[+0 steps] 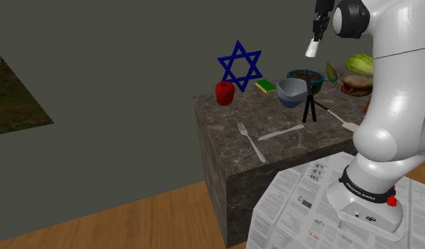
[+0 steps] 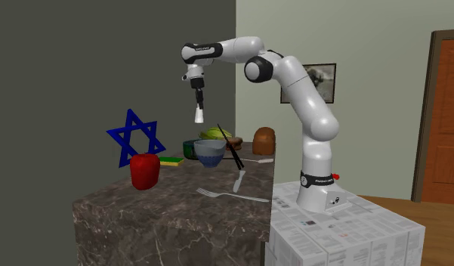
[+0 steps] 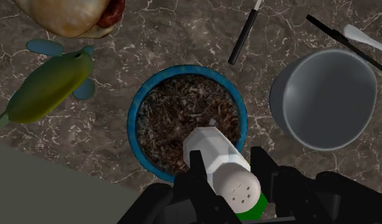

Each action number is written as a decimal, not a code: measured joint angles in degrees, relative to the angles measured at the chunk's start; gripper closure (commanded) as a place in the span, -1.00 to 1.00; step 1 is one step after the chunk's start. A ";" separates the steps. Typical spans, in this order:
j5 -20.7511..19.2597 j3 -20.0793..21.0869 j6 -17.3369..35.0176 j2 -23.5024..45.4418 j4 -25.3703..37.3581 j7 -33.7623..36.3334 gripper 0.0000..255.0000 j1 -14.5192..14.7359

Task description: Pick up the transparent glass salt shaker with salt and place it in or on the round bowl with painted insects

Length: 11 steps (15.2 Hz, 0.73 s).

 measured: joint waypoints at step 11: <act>-0.81 -0.06 9.76 -1.73 -11.67 -0.09 1.00 2.54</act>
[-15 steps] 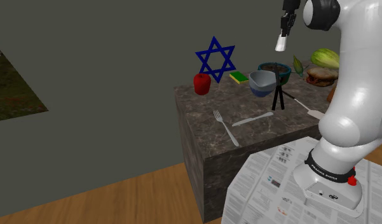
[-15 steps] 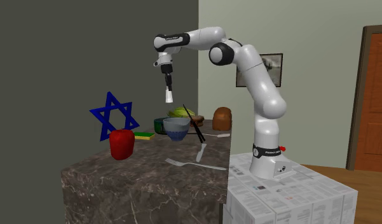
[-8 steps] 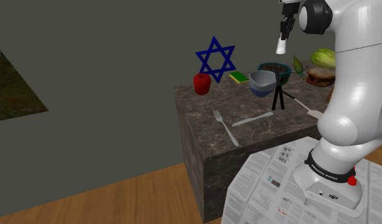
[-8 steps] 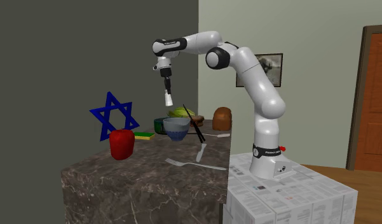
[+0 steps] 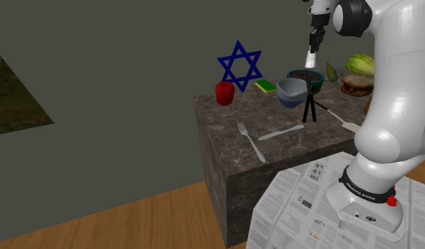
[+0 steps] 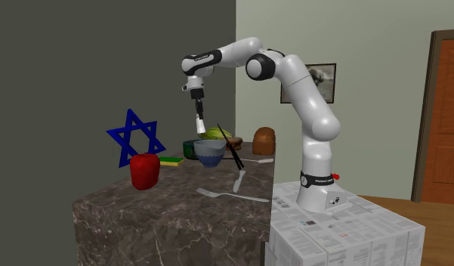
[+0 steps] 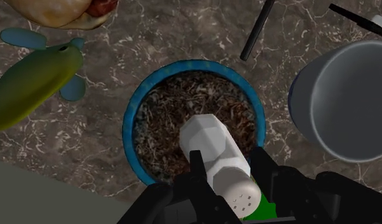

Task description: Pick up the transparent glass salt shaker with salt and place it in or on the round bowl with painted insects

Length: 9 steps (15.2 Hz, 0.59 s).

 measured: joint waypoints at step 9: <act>-0.06 0.14 5.86 -0.36 -6.33 -0.06 1.00 1.10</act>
